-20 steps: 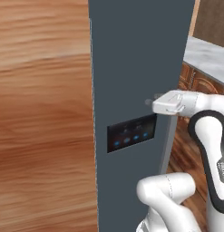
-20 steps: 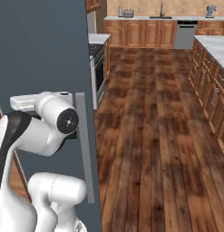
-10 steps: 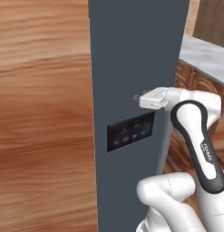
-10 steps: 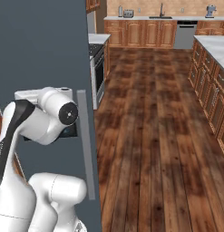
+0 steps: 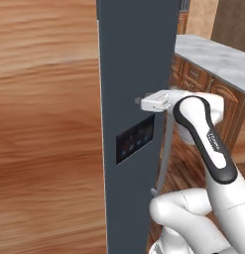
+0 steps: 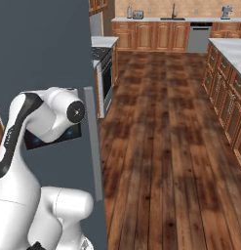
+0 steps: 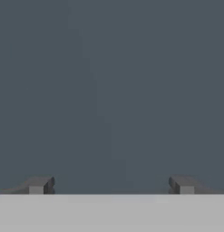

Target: The ice cube tray has been filled with water. Take the tray and place it in the freezer to make ice. Close the freezer door after placing the tray.

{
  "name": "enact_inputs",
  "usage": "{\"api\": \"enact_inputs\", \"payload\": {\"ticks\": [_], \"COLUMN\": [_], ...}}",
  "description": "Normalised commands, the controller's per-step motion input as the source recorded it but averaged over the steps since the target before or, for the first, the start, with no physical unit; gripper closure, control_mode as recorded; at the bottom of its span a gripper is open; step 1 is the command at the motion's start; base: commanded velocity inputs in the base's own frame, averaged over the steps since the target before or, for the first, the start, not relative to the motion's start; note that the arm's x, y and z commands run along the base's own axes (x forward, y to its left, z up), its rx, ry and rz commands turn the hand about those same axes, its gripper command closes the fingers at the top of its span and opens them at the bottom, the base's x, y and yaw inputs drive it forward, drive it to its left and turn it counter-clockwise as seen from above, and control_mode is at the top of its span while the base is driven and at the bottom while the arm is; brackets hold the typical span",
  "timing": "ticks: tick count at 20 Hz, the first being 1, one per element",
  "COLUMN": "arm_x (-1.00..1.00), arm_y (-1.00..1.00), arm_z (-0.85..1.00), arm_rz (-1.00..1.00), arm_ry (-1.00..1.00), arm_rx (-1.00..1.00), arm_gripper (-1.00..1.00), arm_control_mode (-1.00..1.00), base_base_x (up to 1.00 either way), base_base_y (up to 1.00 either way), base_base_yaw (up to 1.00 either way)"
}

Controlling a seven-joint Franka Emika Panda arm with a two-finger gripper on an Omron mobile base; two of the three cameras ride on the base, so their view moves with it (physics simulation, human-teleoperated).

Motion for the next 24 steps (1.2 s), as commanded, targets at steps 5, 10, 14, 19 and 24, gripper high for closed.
{"api": "enact_inputs", "payload": {"ticks": [5,10,14,19,24], "arm_x": [0.23,0.21,0.16,0.13,0.07], "arm_y": [0.43,0.49,0.51,0.54,0.55], "arm_z": [-0.05,-0.06,-0.05,-0.03,-0.04], "arm_rz": [0.08,0.13,0.12,0.10,0.10], "arm_ry": [0.00,0.00,0.00,0.00,0.00], "arm_rx": [0.00,0.00,0.00,0.00,0.00], "arm_gripper": [-1.00,-1.00,-1.00,-1.00,-1.00], "arm_control_mode": [-1.00,-1.00,-1.00,-1.00,-1.00], "base_base_x": [0.00,0.00,0.00,0.00,0.00], "base_base_y": [0.00,0.00,0.00,0.00,0.00], "base_base_yaw": [0.00,0.00,0.00,0.00,0.00]}}
